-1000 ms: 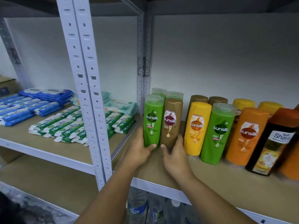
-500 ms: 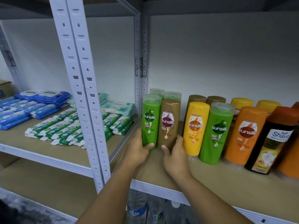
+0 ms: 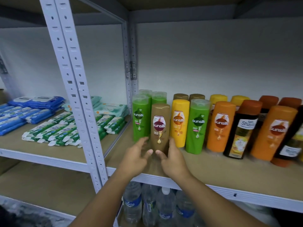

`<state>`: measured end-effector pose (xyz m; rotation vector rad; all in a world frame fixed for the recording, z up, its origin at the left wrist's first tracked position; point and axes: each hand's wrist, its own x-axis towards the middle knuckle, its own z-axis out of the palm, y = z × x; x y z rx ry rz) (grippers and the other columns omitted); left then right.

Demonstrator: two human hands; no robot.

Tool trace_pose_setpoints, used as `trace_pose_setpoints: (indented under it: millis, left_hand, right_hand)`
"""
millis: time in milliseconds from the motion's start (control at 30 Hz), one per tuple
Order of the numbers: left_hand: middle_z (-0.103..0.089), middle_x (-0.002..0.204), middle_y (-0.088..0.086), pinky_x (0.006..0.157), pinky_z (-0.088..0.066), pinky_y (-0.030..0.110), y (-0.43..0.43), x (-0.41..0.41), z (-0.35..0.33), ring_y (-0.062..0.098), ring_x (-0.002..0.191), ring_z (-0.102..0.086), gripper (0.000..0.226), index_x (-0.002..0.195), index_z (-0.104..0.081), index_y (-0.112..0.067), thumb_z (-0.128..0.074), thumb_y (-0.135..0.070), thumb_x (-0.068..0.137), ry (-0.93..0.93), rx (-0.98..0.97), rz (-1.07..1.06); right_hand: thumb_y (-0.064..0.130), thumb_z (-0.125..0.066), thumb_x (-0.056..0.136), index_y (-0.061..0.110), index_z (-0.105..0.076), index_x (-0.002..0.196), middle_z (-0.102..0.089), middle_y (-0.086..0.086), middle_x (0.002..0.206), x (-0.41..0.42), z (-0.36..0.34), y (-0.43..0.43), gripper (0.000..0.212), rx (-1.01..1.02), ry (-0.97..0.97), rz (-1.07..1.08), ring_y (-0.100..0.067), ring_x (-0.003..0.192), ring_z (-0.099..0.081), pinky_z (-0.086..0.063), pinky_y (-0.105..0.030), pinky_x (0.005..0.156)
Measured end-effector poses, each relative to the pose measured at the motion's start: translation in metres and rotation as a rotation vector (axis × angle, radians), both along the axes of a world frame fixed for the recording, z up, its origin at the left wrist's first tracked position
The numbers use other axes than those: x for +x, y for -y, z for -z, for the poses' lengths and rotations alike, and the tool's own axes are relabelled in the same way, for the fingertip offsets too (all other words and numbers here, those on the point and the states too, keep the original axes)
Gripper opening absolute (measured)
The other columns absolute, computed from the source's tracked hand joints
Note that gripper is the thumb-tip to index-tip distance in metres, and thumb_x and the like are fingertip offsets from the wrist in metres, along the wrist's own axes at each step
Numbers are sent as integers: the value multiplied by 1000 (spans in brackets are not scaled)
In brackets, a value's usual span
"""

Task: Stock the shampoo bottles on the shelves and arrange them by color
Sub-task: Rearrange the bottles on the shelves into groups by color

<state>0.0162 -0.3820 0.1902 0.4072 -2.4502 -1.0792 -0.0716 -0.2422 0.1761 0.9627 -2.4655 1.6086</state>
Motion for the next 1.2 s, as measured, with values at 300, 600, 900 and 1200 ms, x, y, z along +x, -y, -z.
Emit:
trace_pose_setpoints:
  millis: [300, 600, 900, 1200]
  left_hand:
    - [-64, 107, -18, 90, -51, 19, -50, -27, 0, -11, 97, -62, 42, 121, -49, -26, -69, -6, 91, -66, 138, 135]
    - [-65, 108, -16, 93, -52, 29, -53, -38, 1, 0, 103, -63, 40, 114, -48, -29, -75, -15, 88, -73, 140, 108]
    - [-62, 106, -21, 89, -51, 26, -51, -39, 0, -7, 99, -61, 39, 113, -48, -29, -75, -16, 88, -63, 139, 103]
    - [-61, 107, -20, 89, -50, 23, -46, -42, -1, -8, 101, -59, 40, 115, -48, -27, -75, -15, 88, -58, 130, 110]
  right_hand:
    - [14, -61, 97, 28, -49, 142, -62, 14, 131, -8, -8, -67, 49, 95, -46, -83, -1, 120, -56, -44, -18, 99]
    - [25, -66, 95, 12, -49, 144, -56, -8, 134, -33, -8, -91, 54, 11, -155, 312, -23, 120, -56, -45, -28, 97]
    - [22, -72, 90, 14, -49, 132, -63, -8, 126, -48, -2, -70, 49, -46, -19, 391, -29, 114, -61, -49, -33, 91]
    - [24, -75, 89, 15, -44, 135, -62, -8, 124, -59, -3, -64, 56, -9, -27, 438, -28, 111, -61, -50, -33, 85]
